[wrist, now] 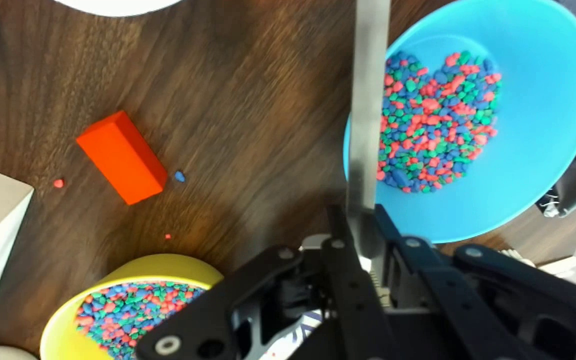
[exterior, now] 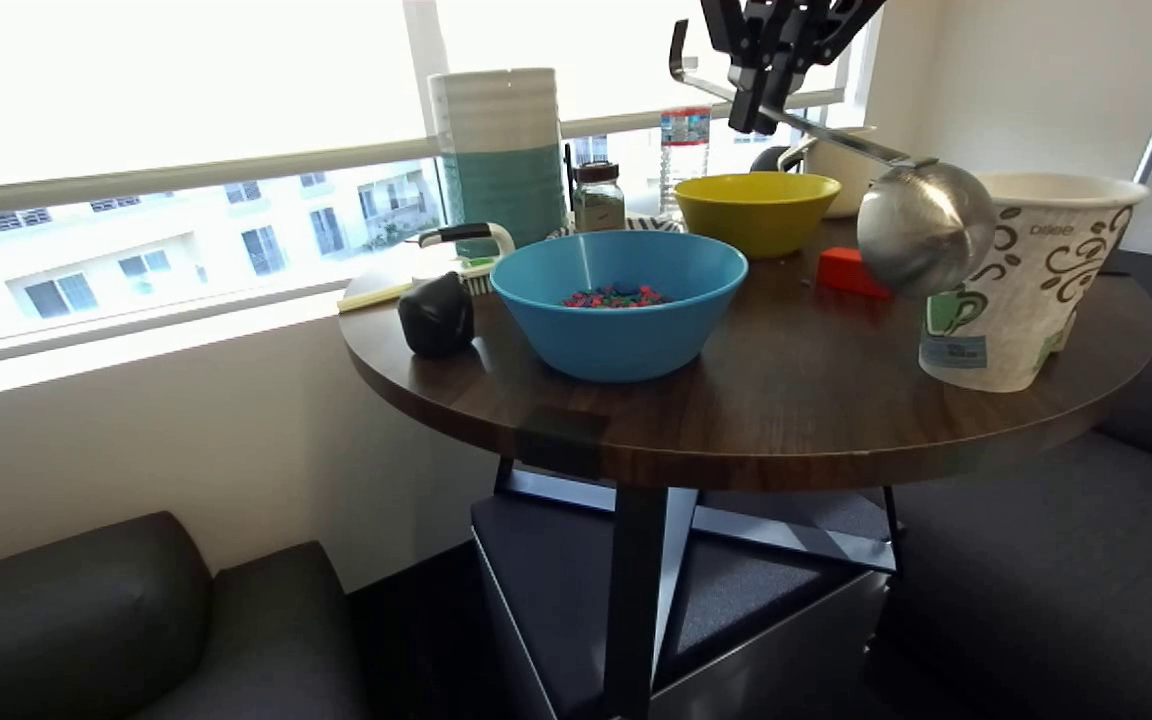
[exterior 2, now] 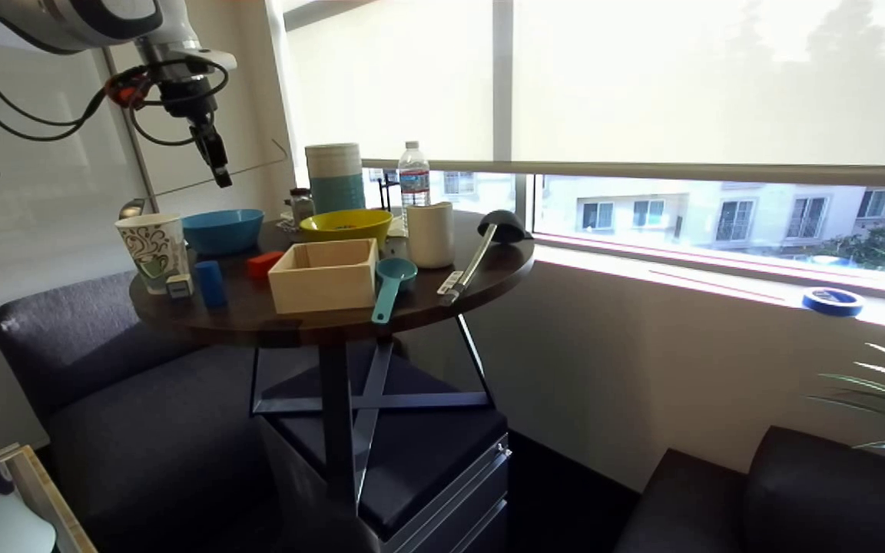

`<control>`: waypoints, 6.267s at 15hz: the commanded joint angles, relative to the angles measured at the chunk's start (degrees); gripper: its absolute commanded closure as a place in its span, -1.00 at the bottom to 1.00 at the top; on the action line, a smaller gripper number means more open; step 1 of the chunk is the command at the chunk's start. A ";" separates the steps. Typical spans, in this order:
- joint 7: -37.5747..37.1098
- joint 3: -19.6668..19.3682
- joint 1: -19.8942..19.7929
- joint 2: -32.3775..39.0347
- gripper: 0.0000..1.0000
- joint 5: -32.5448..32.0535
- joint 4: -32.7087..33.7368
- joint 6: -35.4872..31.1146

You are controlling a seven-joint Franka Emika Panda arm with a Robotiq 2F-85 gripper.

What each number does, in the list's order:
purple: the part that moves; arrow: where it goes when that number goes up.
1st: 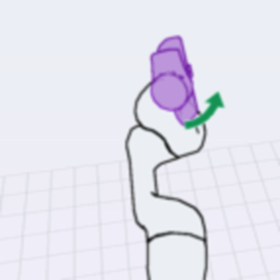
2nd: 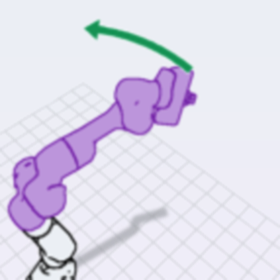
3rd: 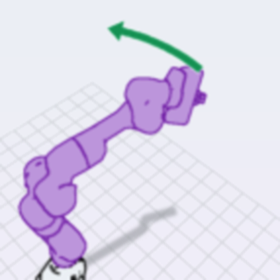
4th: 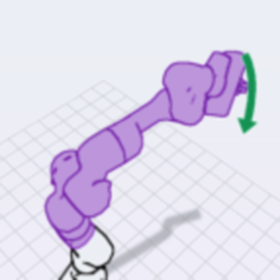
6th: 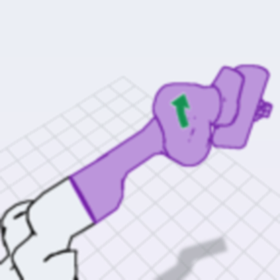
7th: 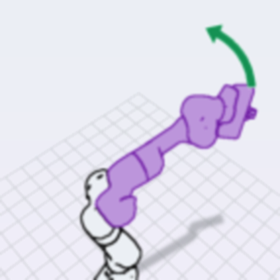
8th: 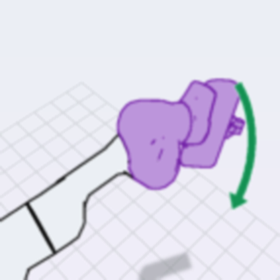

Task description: Use the metal spoon to scoop up cereal from the yellow bowl and put it into the blue bowl

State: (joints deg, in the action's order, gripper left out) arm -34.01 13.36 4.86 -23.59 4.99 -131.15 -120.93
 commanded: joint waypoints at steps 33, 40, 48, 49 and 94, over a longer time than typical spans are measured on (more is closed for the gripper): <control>31.84 -7.26 4.09 -6.06 0.93 1.27 0.72 -23.08; 44.37 -16.36 7.13 -4.89 0.93 6.13 -0.05 -32.58; 54.83 -23.78 11.20 0.47 0.93 10.02 -0.32 -39.78; 55.22 -24.23 11.39 0.95 0.93 10.45 -0.41 -40.08; 105.51 -67.62 55.73 4.44 0.93 36.64 -2.65 -51.33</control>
State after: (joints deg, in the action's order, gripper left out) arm 67.61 -50.59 55.58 -18.09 37.40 -133.37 -169.46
